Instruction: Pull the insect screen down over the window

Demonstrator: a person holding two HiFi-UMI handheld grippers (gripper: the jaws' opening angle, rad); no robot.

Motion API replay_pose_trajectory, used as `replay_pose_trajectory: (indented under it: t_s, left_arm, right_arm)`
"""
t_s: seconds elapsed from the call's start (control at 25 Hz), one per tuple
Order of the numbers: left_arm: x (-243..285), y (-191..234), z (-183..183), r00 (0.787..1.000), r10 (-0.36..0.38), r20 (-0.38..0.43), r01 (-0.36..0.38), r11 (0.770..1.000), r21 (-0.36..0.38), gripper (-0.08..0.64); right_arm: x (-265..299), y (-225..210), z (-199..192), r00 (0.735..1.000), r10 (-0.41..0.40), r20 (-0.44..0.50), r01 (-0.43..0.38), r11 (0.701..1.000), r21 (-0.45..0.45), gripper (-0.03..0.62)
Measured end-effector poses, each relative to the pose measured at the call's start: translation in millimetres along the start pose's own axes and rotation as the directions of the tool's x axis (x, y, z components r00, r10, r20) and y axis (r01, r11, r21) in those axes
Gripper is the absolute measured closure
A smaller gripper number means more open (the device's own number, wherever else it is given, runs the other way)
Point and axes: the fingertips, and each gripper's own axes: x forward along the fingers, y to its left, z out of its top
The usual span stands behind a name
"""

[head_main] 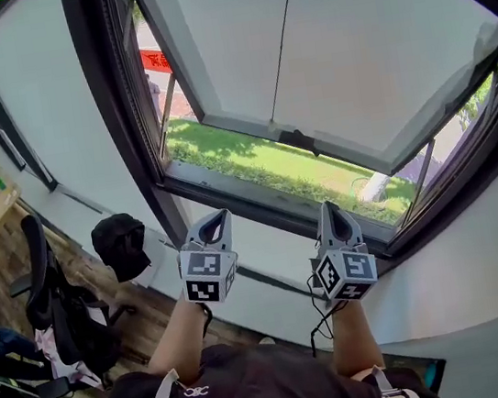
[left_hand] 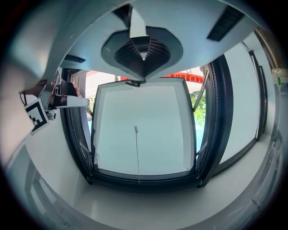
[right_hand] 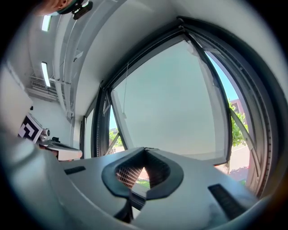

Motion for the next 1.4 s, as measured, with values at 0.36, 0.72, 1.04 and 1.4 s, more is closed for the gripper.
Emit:
replay_pose_trajectory:
  t_s: [0.36,0.72,1.04,1.4]
  left_arm:
    - [45.5,10.6,0.6,0.996,-0.085,-0.011,0.085,0.996,0.027,0.548]
    - [90.2,24.6,19.2,0.975,-0.222,0.026,0.215,0.963,0.163,0.548]
    - [104.9,44.2,27.3,0.960,-0.275,0.041,0.263,0.946,0.187,0.546]
    - [117.0,55.1,32.2,0.984,-0.174,0.024,0.115,0.741,0.662,0.541]
  right_arm:
    - [19.3,-8.2,-8.5,0.997,-0.083,0.000,0.083,0.996,-0.024,0.588]
    - [31.1,-10.7,-7.4,0.969,-0.245,0.036,0.246,0.969,-0.027,0.588]
    - [37.3,-4.6,-2.7,0.941,-0.333,0.056,0.335,0.941,-0.044,0.588]
    - [37.0,-14.6,11.7,0.870,-0.494,0.007,0.295,0.508,-0.809,0.584]
